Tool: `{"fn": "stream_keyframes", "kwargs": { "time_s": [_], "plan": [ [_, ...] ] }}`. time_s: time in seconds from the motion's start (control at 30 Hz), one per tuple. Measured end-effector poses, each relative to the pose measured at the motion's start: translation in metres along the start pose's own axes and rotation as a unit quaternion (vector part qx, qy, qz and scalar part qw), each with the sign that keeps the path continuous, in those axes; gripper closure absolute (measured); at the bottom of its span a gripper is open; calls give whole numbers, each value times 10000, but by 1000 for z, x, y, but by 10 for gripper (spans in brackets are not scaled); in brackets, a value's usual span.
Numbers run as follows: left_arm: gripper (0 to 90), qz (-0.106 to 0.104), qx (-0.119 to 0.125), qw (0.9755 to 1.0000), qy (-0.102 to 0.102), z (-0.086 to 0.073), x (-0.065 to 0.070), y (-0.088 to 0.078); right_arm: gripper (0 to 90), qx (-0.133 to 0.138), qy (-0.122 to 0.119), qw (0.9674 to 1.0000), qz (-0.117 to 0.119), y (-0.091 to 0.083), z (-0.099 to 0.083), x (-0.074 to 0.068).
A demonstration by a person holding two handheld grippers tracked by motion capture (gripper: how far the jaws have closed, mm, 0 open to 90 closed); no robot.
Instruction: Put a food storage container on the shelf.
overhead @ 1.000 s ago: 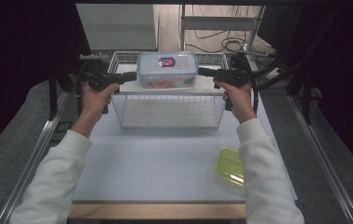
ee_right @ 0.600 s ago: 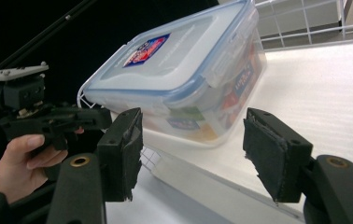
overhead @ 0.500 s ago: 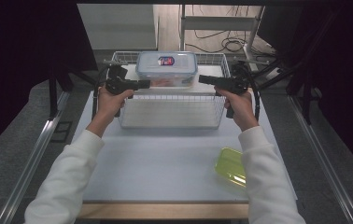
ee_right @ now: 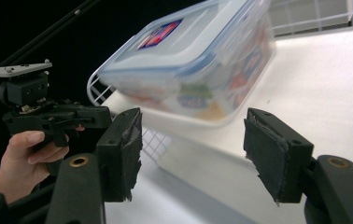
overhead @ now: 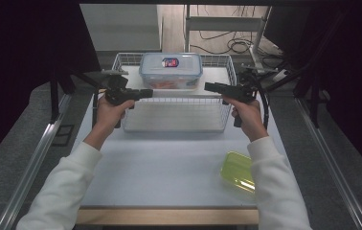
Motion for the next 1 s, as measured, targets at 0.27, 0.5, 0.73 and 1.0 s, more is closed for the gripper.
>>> {"fn": "stream_keyframes", "kwargs": {
  "time_s": [0.27,0.5,0.73,1.0],
  "plan": [
    [512,125,79,9998,-153,-42,23,-21,354,-62,-306,9994,172,-16,-34,-13],
    [308,214,126,9996,-146,-77,32,-36,331,-68,-534,9981,293,-32,-71,-22],
    [285,154,-53,9999,-33,-110,40,-45,306,-279,-811,9960,249,-43,-113,-22],
    [265,151,-325,9993,-131,-139,39,-46,300,-533,-986,9936,156,-46,-147,-19]
  ]
}}
Point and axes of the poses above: each handheld gripper's, and its own axes: y roughly forward along the jaws, z roughly out of its top, x roughly to its right, the point moved 8 cm from there along y, roughly forward along the jaws, and after that the axes turned 3 degrees about x, right-handed, at the moved point
